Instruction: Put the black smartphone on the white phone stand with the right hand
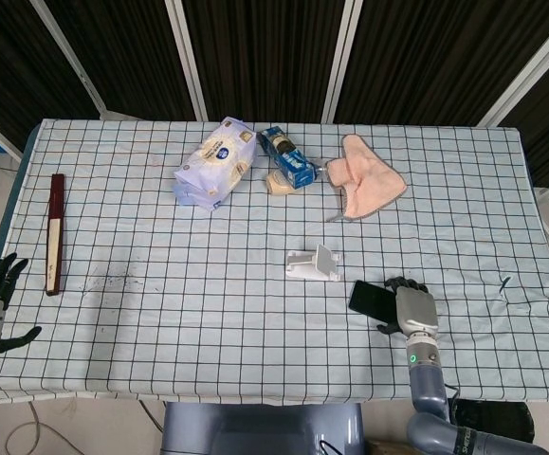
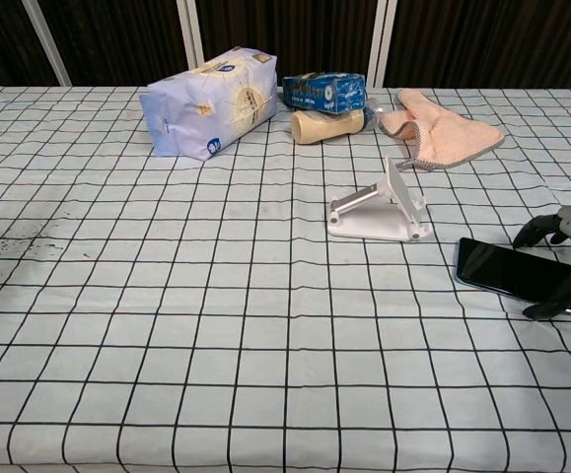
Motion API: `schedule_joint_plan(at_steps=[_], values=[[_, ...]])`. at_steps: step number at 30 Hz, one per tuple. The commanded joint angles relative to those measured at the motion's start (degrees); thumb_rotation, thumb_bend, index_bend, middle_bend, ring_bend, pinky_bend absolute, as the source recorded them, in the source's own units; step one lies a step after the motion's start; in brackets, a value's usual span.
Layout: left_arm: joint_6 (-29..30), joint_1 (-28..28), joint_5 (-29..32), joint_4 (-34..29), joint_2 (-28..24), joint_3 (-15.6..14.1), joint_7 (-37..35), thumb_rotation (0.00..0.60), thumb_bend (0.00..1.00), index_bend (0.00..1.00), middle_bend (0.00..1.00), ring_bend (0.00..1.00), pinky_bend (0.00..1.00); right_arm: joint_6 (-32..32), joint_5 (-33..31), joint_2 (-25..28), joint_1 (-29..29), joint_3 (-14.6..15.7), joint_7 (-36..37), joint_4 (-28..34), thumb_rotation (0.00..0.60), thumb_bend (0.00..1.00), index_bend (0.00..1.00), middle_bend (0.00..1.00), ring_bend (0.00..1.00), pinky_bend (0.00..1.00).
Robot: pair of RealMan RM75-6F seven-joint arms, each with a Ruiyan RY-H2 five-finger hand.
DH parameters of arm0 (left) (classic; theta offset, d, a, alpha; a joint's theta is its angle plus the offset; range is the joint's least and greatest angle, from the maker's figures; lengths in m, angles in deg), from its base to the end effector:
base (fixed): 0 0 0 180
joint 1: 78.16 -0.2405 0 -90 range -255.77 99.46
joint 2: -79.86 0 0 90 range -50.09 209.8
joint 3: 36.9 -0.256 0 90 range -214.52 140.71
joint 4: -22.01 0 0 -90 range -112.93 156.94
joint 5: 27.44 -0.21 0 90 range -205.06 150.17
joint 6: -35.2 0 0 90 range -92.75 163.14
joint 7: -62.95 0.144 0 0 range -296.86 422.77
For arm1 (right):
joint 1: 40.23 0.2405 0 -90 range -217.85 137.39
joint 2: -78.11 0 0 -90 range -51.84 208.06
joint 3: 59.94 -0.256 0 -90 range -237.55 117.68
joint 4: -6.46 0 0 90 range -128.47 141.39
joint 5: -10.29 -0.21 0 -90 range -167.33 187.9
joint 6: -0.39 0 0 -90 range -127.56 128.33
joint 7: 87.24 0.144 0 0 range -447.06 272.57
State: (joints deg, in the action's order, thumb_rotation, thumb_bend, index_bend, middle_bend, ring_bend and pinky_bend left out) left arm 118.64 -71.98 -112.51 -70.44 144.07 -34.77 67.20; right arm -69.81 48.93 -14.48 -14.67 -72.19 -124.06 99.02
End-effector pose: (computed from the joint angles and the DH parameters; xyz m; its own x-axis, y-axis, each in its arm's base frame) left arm -0.3110 0.1854 0.1537 0.4592 0.0337 0.8877 0.8883 -0.0174 -0.4589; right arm -0.2460 -0.2712 -0.0144 0.2793 -0.3782 0.8826 -0.8915 0.2392 0.3847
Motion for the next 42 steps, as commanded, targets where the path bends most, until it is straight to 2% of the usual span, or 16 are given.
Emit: schedule_joint_plan(at_steps=[1, 6, 17, 21, 32, 42], values=[[0.0, 0.0, 0.0, 0.0, 0.0, 0.0, -0.1, 0.6, 0.0, 0.0, 0.0, 0.0, 0.0, 0.2, -0.5, 0.1, 0.2, 0.3, -0.3, 0.1, 0.6, 0.29, 0.3, 0.23, 0.16, 0.16], [-0.2, 0.0, 0.2, -0.1, -0.1, 0.0, -0.3, 0.6, 0.0, 0.0, 0.0, 0.0, 0.0, 0.6, -1.7, 0.2, 0.4, 0.7, -0.8, 0.3, 0.6, 0.44, 0.34, 0.27, 0.19, 0.16], [-0.2, 0.0, 0.2, -0.2, -0.2, 0.0, -0.5, 0.6, 0.0, 0.0, 0.0, 0.0, 0.0, 1.3, -2.7, 1.7, 0.4, 1.3, 0.1, 2.5, 0.6, 0.69, 0.49, 0.4, 0.36, 0.16], [-0.1, 0.0, 0.1, -0.3, -0.2, 0.0, -0.6, 0.6, 0.0, 0.0, 0.0, 0.0, 0.0, 1.1, -1.6, 2.8, 0.0, 1.6, 1.3, 4.3, 0.6, 0.71, 0.51, 0.42, 0.4, 0.16], [-0.1, 0.0, 0.2, -0.4, -0.1, 0.0, -0.4, 0.6, 0.0, 0.0, 0.0, 0.0, 0.0, 0.5, 2.6, 6.7, -1.5, 2.0, 6.0, 9.1, 0.6, 0.72, 0.55, 0.45, 0.44, 0.16], [-0.1, 0.0, 0.3, -0.5, -0.1, 0.1, -0.3, 0.6, 0.0, 0.0, 0.0, 0.0, 0.0, -0.4, 7.1, 8.1, -2.2, 1.9, 10.3, 10.8, 0.6, 0.73, 0.59, 0.5, 0.48, 0.16]])
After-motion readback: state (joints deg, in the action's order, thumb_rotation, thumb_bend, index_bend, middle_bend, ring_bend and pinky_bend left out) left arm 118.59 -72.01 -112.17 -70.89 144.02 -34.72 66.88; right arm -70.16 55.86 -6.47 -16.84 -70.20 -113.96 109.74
